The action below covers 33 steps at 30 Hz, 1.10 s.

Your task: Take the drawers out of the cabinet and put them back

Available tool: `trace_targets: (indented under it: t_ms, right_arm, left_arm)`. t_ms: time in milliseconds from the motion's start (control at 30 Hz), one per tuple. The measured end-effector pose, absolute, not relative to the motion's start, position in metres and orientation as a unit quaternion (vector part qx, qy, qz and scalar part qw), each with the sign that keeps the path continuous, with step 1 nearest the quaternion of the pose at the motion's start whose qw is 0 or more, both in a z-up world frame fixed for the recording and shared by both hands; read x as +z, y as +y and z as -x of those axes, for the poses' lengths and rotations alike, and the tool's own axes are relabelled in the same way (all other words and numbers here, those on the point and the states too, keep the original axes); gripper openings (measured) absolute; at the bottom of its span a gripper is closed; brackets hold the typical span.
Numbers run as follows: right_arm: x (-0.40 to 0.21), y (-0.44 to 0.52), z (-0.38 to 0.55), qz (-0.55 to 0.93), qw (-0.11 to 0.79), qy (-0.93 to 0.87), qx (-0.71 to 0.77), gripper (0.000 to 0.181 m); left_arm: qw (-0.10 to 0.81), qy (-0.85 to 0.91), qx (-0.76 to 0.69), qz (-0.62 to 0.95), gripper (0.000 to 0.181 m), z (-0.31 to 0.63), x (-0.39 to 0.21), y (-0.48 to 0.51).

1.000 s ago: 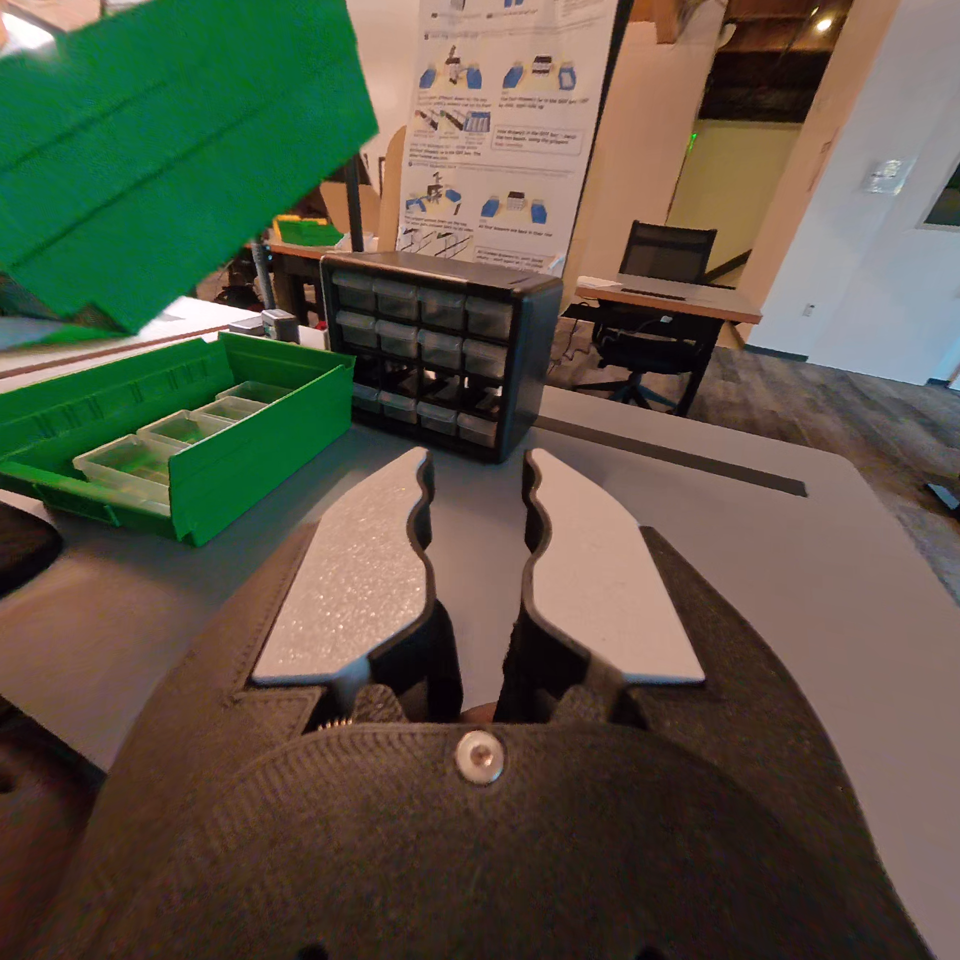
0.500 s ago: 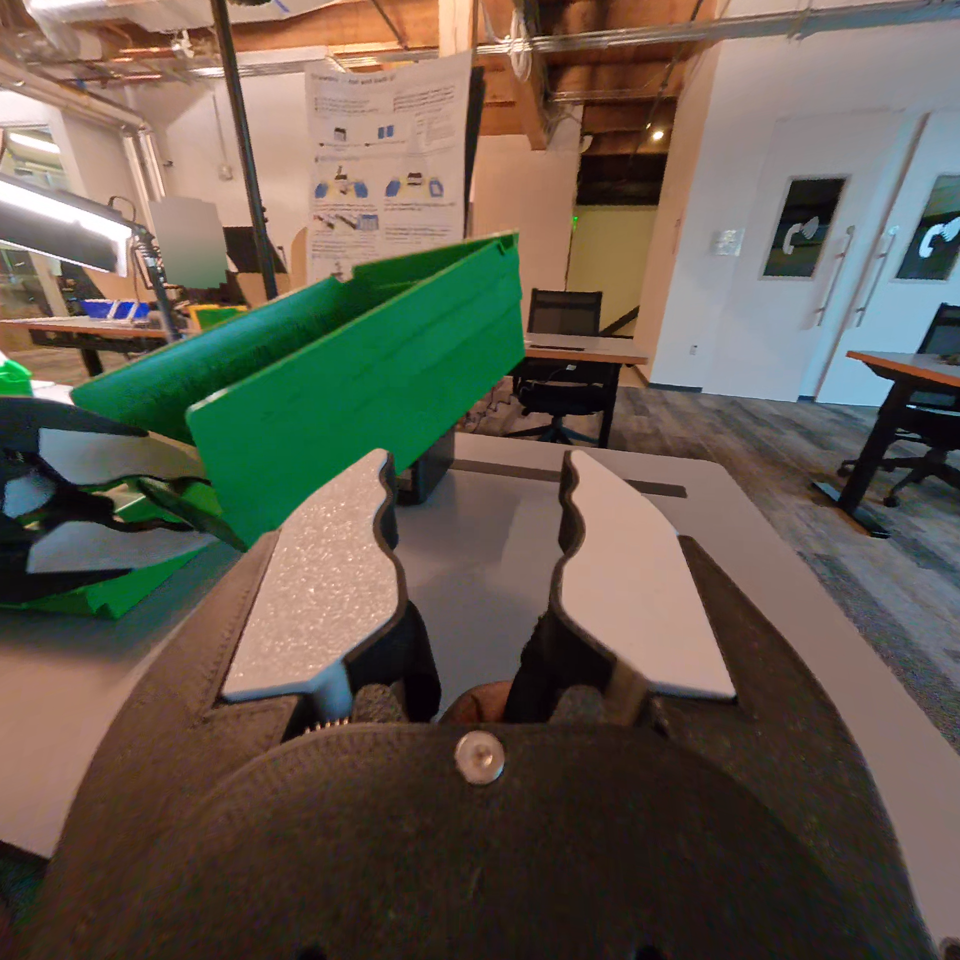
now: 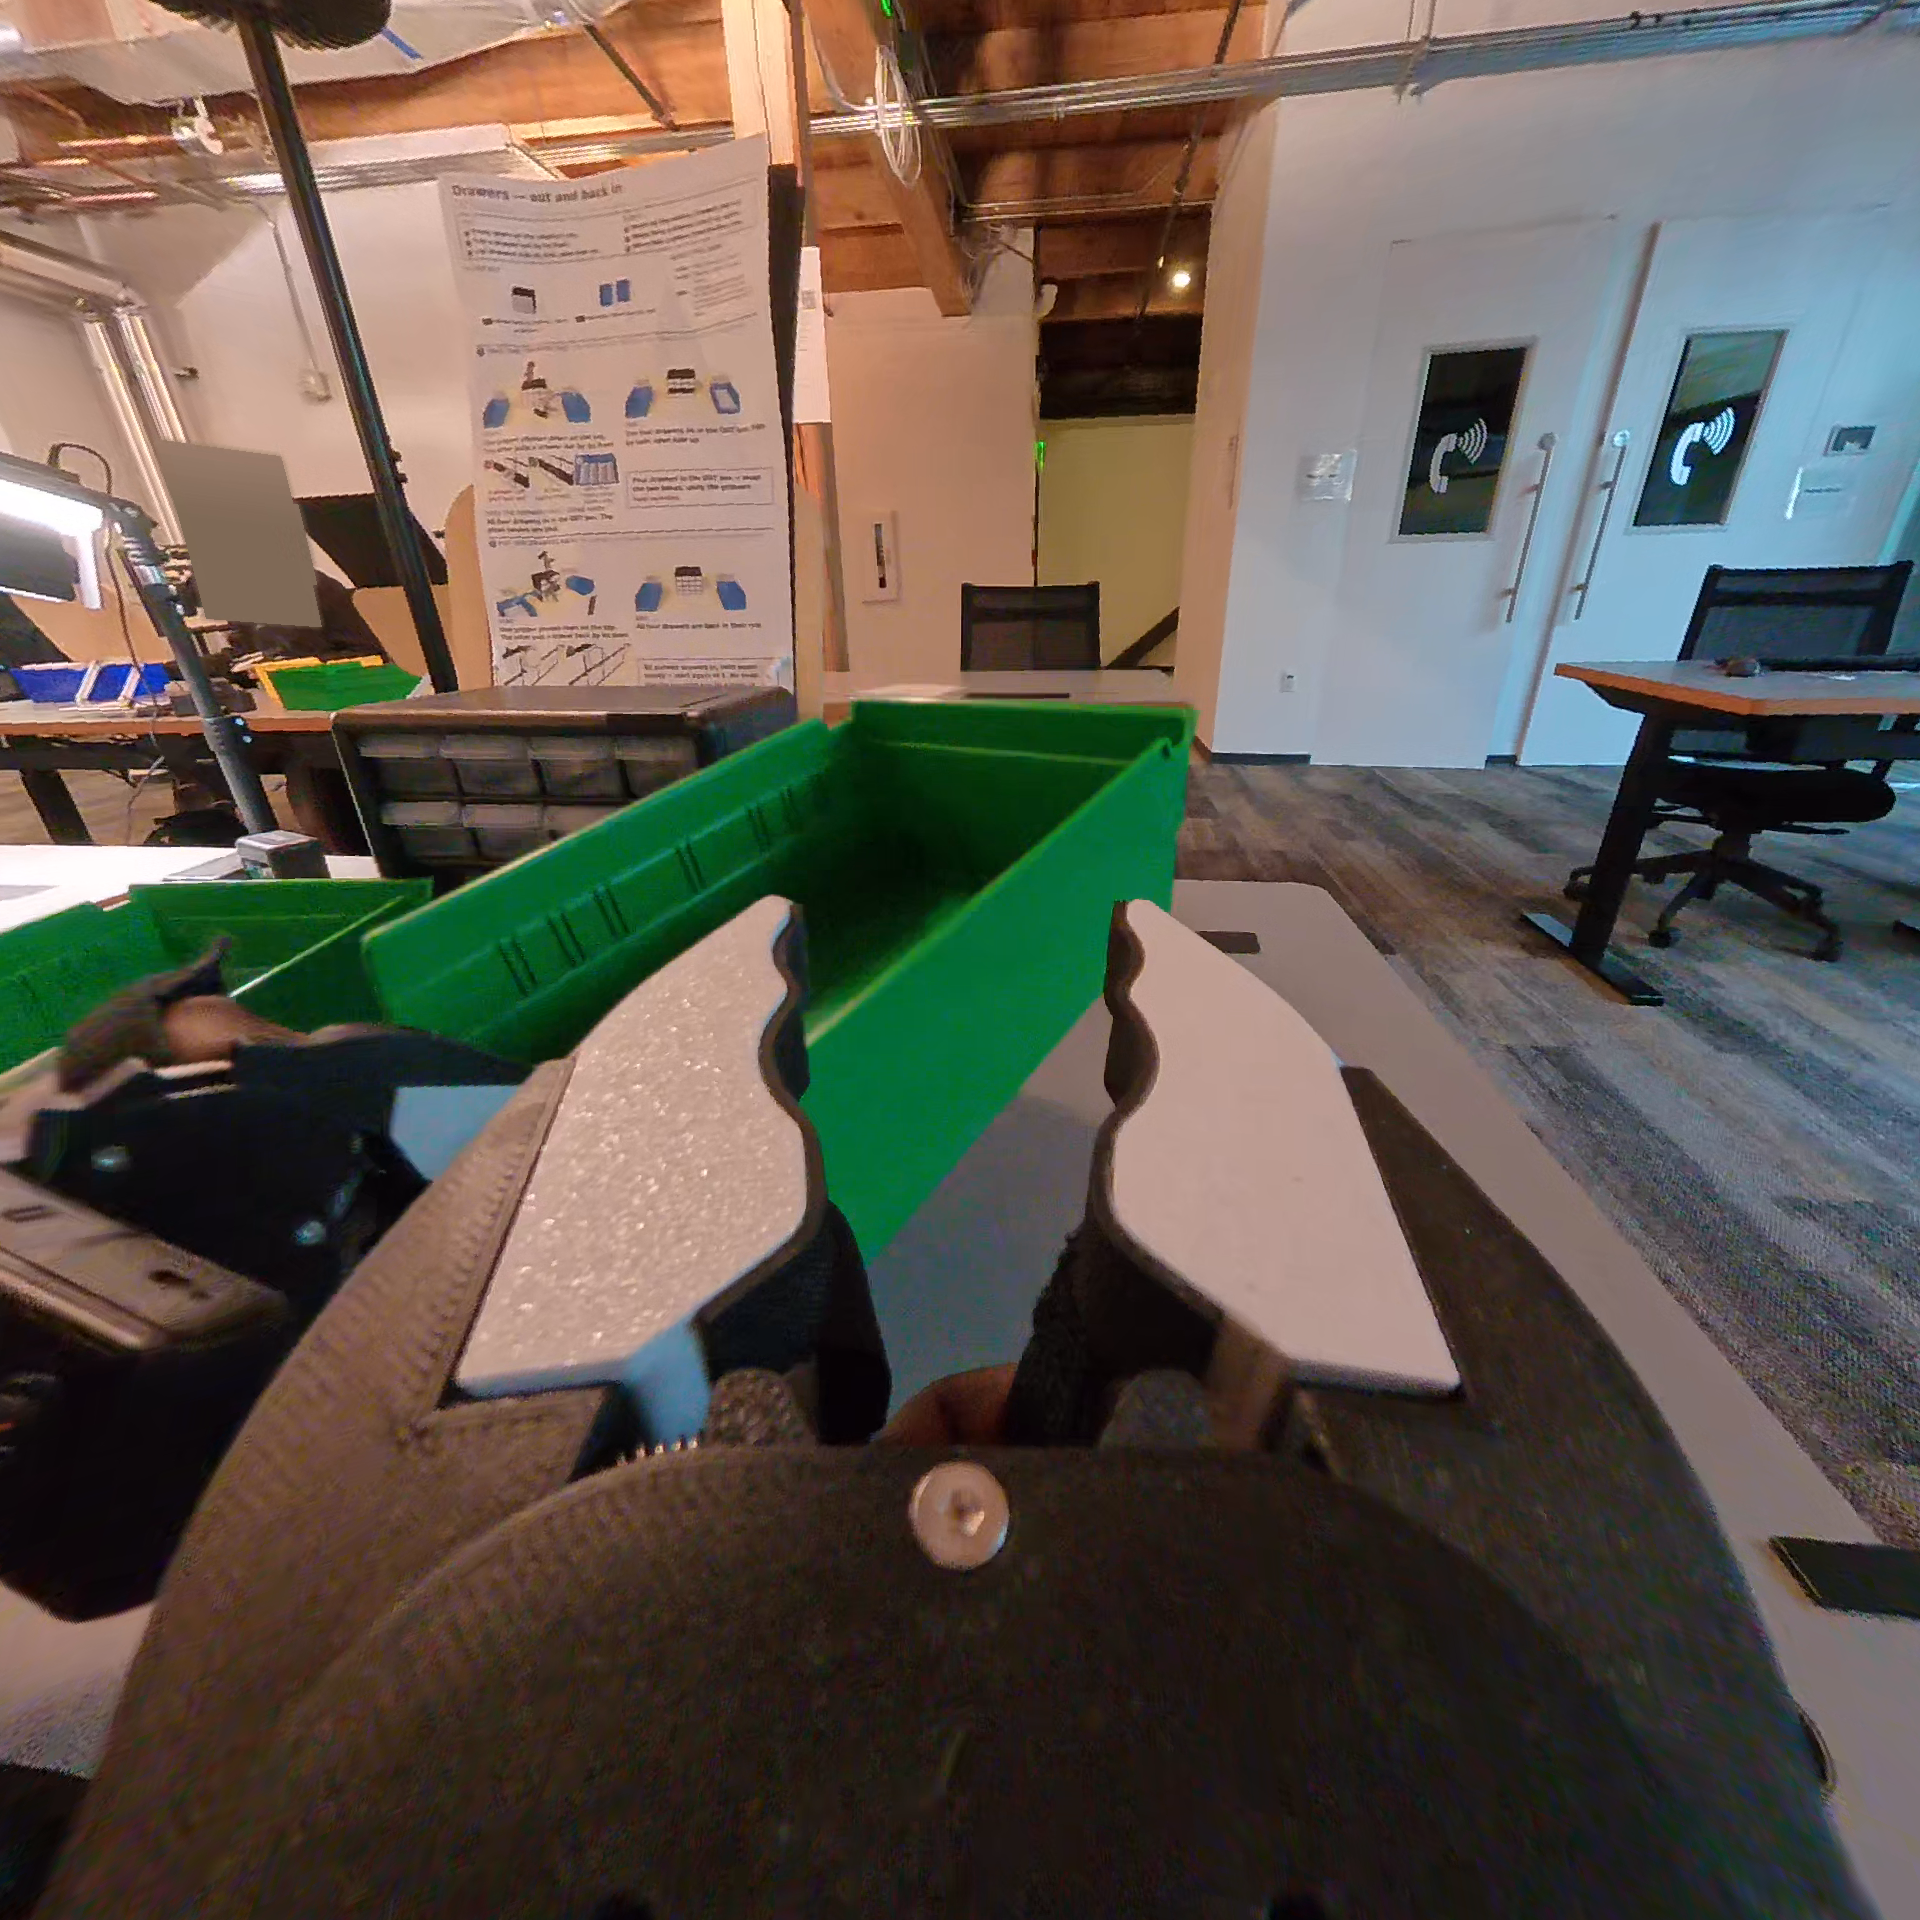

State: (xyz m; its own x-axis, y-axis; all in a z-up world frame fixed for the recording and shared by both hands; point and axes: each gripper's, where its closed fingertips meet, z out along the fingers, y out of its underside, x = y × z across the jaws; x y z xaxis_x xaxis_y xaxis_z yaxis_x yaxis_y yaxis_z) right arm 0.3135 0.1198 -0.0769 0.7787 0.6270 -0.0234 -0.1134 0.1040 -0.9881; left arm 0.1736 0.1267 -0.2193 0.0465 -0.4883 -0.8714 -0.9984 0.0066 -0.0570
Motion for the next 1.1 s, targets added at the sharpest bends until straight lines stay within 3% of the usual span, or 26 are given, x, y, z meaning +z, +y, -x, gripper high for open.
trace_targets:
  t_ms: [433, 600, 700, 800, 967, 1100]
  right_arm:
    - [-0.082, 0.125, -0.322, 0.621, 0.713, -0.202, 0.257, 0.054]
    - [-0.081, 0.124, -0.319, 0.607, 0.725, -0.214, 0.245, 0.061]
    - [-0.075, 0.121, -0.313, 0.565, 0.761, -0.239, 0.211, 0.083]
    - [-0.072, 0.117, -0.304, 0.551, 0.769, -0.262, 0.189, 0.098]
    - [-0.08, 0.107, -0.266, 0.528, 0.76, -0.341, 0.162, 0.113]
    - [-0.07, 0.092, -0.224, 0.49, 0.775, -0.355, 0.181, 0.097]
  left_arm:
    - [0.326, 0.612, 0.307, 0.652, 0.033, -0.188, -0.282, 0.153]
    - [0.376, 0.592, 0.354, 0.619, 0.04, -0.19, -0.271, 0.159]
    - [0.411, 0.567, 0.339, 0.629, 0.072, -0.187, -0.254, 0.149]
    - [0.459, 0.545, 0.255, 0.654, 0.083, -0.181, -0.23, 0.117]
    - [0.555, 0.453, 0.175, 0.675, 0.086, -0.114, -0.178, 0.042]
    - [0.543, 0.352, 0.189, 0.739, 0.083, -0.002, -0.179, -0.016]
